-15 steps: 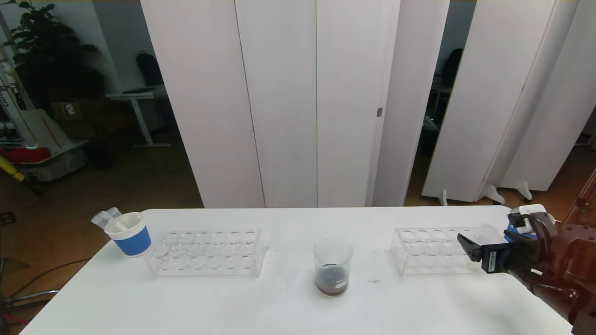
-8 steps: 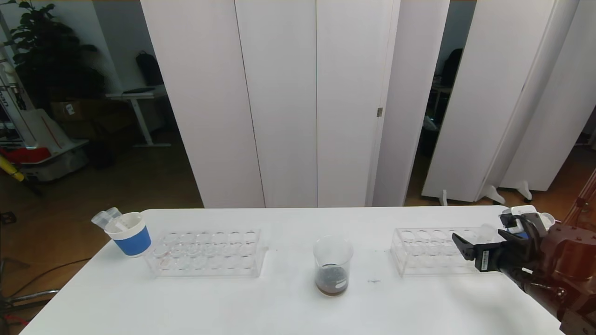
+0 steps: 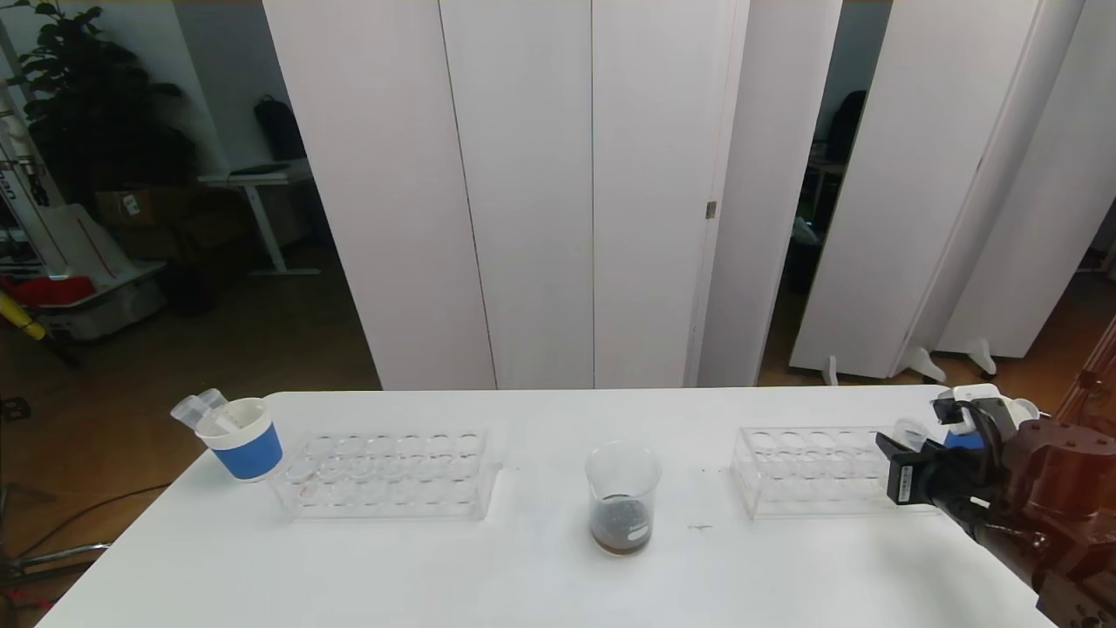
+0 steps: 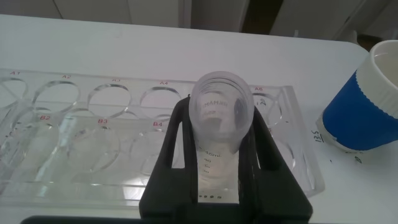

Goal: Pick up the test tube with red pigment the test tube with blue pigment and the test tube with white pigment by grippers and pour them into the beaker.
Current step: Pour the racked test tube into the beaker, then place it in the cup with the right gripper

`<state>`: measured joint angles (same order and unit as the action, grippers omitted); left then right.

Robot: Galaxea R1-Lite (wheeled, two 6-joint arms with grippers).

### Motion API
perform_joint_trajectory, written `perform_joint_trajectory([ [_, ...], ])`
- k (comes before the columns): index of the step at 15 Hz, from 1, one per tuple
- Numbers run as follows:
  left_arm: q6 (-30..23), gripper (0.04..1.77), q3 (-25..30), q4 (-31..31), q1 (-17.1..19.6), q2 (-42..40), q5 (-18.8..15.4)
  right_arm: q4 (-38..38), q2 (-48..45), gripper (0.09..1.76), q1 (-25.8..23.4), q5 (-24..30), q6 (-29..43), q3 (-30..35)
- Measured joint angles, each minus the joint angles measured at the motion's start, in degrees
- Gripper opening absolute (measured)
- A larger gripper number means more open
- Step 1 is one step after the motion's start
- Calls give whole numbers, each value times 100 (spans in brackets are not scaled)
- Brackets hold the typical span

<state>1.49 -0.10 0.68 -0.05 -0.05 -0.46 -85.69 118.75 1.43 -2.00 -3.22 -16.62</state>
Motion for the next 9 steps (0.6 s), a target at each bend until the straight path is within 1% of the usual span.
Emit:
perform_joint_trajectory([
  [1,0,175,0,-5,-5,0,5,2,13,69,6,38,72,-9],
  [3,0,175,0,0,-5,0,2,2,27,58,17,35,143,-11],
  [7,-1,175,0,-2,-5,0,2,63,27,58,26,62,473,-101],
  [9,0,175,0,-2,-5,0,2,143,-43,58,6,99,503,-212],
])
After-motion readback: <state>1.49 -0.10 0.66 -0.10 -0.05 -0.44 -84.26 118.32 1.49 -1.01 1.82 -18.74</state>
